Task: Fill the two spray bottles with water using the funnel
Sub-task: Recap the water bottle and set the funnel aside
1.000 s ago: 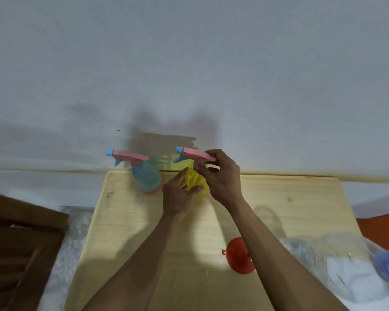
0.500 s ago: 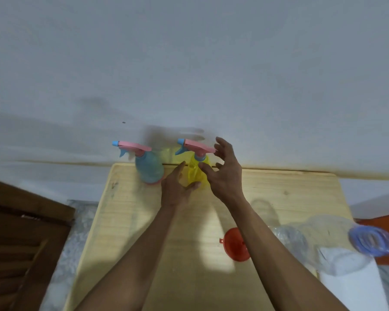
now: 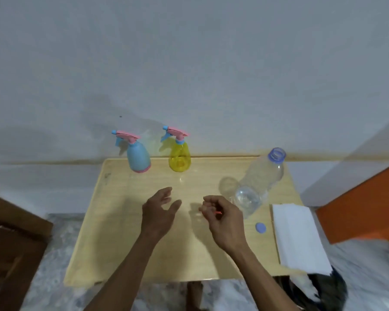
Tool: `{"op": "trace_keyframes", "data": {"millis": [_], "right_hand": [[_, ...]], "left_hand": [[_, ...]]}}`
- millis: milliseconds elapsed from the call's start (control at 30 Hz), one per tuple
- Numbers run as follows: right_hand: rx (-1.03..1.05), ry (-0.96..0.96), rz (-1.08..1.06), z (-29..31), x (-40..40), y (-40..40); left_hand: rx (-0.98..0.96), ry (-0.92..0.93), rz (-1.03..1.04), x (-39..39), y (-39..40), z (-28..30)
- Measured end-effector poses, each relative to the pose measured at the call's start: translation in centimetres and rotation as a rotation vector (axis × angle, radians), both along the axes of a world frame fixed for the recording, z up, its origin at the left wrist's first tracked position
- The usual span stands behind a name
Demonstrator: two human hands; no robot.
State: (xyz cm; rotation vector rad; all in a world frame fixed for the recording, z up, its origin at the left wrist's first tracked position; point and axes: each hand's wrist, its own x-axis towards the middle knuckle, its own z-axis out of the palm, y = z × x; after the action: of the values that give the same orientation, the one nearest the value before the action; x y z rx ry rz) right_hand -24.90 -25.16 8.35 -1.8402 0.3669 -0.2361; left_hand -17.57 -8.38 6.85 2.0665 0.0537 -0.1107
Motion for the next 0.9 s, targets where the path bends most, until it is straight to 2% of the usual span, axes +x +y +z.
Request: {"op": "trace_keyframes", "data": {"millis": [167, 367, 500, 633, 900], "right_hand": [[-0.097, 0.117, -0.230, -0.8, -7.8, -5.1], [-0.223, 0.228, -0.410, -2.8, -9.8, -12.1], [-0.319, 0.351, -0.328, -5.4, -8.1, -15.2], [-0.633, 0.485, -0.137, -7.3, -6.2, -17.0], [-0.876, 0.520, 0.136, -9.9, -5.2, -18.7]], "left_hand": [[-0.058, -0.014, -0.114, -5.7, -4.5, 0.7], [-0.183, -0.123, -0.200, -7.2, -11.6, 3.2], [-0.196, -0.207, -0.213, -5.7, -16.1, 5.3], [-0.233, -0.221, -0.205, -4.0, -19.7, 6.8], [-0.205, -0.216, -0.121, -3.8, -21.7, 6.3]]}}
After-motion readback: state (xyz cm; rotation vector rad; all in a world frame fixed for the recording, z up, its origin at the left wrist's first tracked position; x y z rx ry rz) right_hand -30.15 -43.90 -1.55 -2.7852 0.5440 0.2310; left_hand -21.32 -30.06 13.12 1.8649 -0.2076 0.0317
